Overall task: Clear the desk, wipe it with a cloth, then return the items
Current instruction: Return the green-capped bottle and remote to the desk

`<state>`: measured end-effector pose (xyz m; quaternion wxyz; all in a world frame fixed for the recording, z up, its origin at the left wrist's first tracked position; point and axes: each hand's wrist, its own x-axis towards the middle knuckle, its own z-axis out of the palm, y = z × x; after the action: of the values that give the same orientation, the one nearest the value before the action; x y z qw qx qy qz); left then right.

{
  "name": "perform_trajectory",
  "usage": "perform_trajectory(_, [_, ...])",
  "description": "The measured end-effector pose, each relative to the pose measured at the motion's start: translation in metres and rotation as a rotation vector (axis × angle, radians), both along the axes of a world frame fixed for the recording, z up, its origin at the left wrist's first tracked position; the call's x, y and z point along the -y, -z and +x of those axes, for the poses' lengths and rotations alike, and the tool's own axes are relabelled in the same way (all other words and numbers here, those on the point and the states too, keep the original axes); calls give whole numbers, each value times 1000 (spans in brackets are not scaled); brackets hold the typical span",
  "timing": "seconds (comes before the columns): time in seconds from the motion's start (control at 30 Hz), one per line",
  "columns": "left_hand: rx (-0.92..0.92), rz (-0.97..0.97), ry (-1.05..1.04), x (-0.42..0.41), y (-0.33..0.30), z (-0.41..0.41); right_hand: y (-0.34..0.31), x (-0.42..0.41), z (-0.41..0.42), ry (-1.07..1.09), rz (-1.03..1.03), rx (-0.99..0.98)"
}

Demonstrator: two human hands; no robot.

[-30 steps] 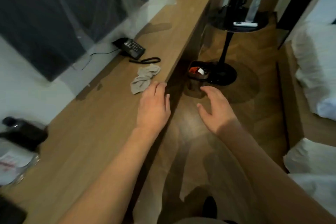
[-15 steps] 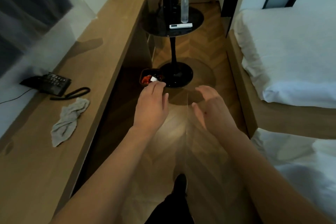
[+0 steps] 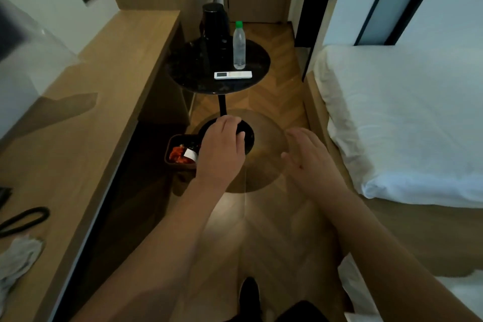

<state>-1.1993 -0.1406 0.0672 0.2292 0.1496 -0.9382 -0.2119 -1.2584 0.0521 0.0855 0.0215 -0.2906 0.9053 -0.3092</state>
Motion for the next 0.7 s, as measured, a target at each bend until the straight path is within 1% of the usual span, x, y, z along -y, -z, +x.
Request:
perform_trajectory(0.13, [-12, -26, 17, 21, -2, -63, 0, 22, -63, 1, -7, 2])
perform_trajectory(0.27, [2, -24, -2, 49, 12, -127, 13, 51, -131, -30, -14, 36])
perform_trajectory(0.43, [25, -27, -67, 87, 21, -212, 20, 98, -232, -90, -23, 39])
perform_trajectory(0.6, [41, -14, -159, 131, 10, -295, 13, 146, -331, -160, -15, 34])
perform_trajectory(0.7, [39, 32, -212, 156, 7, -331, 10, 175, -379, -180, -25, 26])
